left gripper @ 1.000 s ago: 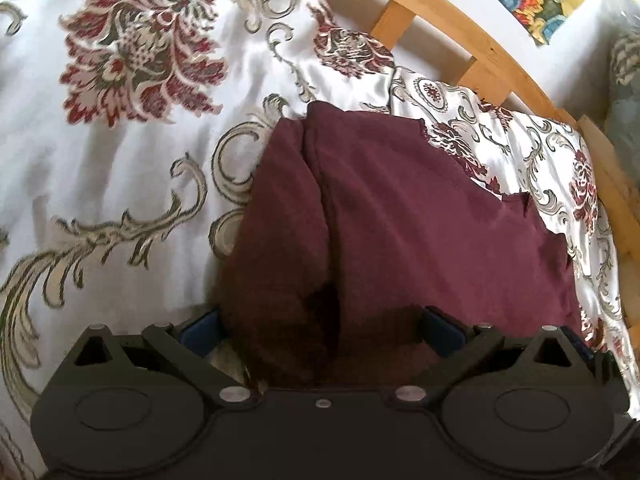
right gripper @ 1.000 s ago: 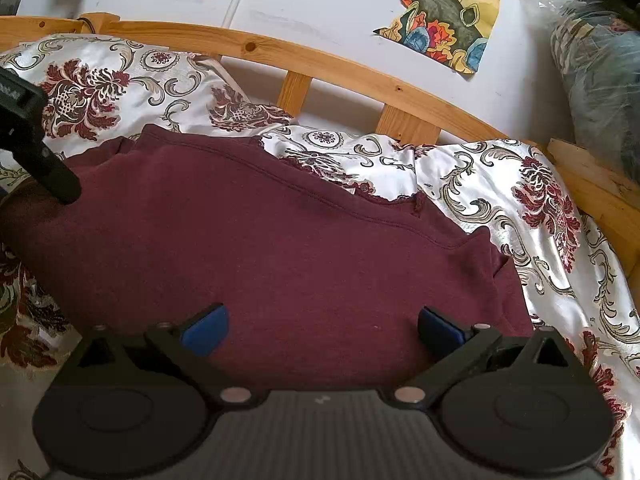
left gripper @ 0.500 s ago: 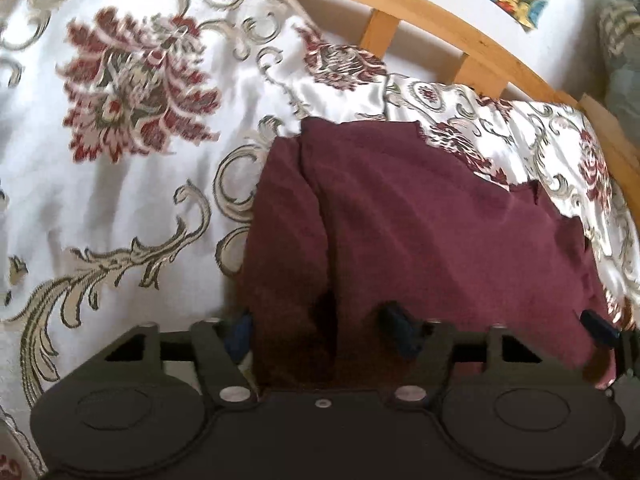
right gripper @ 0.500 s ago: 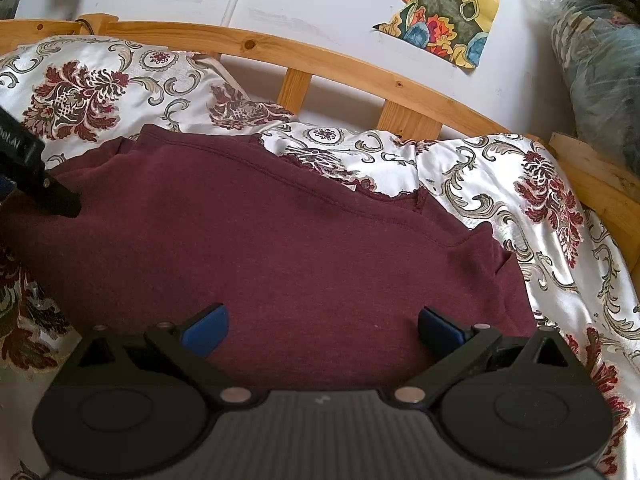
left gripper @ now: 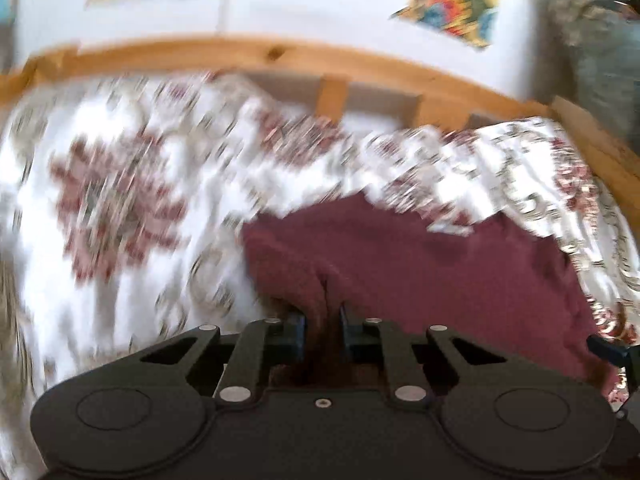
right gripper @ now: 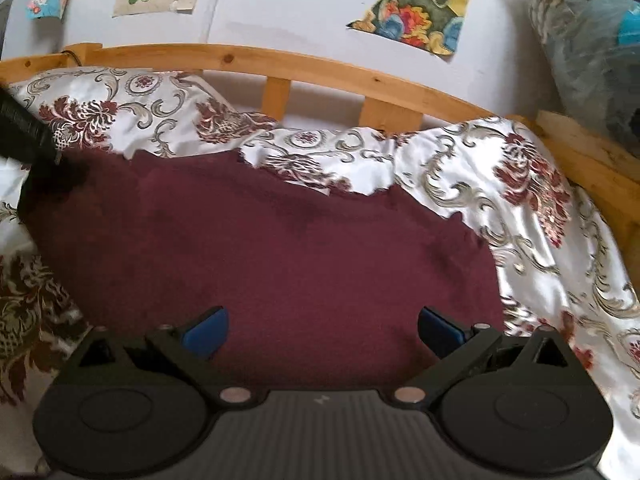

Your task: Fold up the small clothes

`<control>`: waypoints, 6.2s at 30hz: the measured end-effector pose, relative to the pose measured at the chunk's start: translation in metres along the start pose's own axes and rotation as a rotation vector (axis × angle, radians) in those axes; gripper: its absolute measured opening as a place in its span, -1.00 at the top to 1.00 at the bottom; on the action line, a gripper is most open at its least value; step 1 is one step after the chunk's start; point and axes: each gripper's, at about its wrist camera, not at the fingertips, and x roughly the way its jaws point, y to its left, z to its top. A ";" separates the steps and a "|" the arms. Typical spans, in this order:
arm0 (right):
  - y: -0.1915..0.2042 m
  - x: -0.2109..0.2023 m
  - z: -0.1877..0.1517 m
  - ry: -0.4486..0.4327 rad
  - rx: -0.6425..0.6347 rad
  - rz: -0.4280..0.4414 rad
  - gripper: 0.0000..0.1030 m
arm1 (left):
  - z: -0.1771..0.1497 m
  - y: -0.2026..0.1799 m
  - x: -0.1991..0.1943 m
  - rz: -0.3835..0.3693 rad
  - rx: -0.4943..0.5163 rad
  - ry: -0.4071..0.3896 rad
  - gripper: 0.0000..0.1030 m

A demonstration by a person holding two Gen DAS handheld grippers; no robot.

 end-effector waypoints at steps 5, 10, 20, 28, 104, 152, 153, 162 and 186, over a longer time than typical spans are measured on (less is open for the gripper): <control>-0.025 -0.012 -0.007 0.012 0.062 0.020 -1.00 | 0.031 -0.052 -0.015 -0.090 0.126 -0.075 0.67; -0.047 -0.026 -0.017 0.017 0.119 0.029 -1.00 | 0.042 -0.111 -0.015 -0.219 0.263 -0.077 0.68; -0.077 -0.054 -0.046 0.056 0.193 -0.064 -1.00 | 0.000 -0.200 0.019 -0.392 0.419 0.060 0.71; -0.104 -0.063 -0.067 0.107 0.336 -0.108 -1.00 | -0.007 -0.199 0.026 -0.503 0.313 0.125 0.72; -0.170 0.055 0.027 0.088 0.361 0.098 0.71 | -0.070 -0.123 0.021 -0.666 0.309 0.044 -0.51; -0.196 0.054 0.028 0.118 0.544 0.101 0.42 | -0.067 -0.070 0.077 -0.431 -0.104 0.246 -0.98; -0.198 0.061 0.030 0.122 0.551 0.118 0.82 | -0.068 -0.070 0.077 -0.432 -0.103 0.245 -0.98; -0.184 0.071 0.059 0.069 0.388 0.110 0.87 | -0.070 -0.076 0.077 -0.457 -0.088 0.242 -0.98; -0.197 0.109 0.057 0.172 0.439 0.230 -0.62 | -0.072 -0.076 0.080 -0.475 -0.073 0.248 -0.99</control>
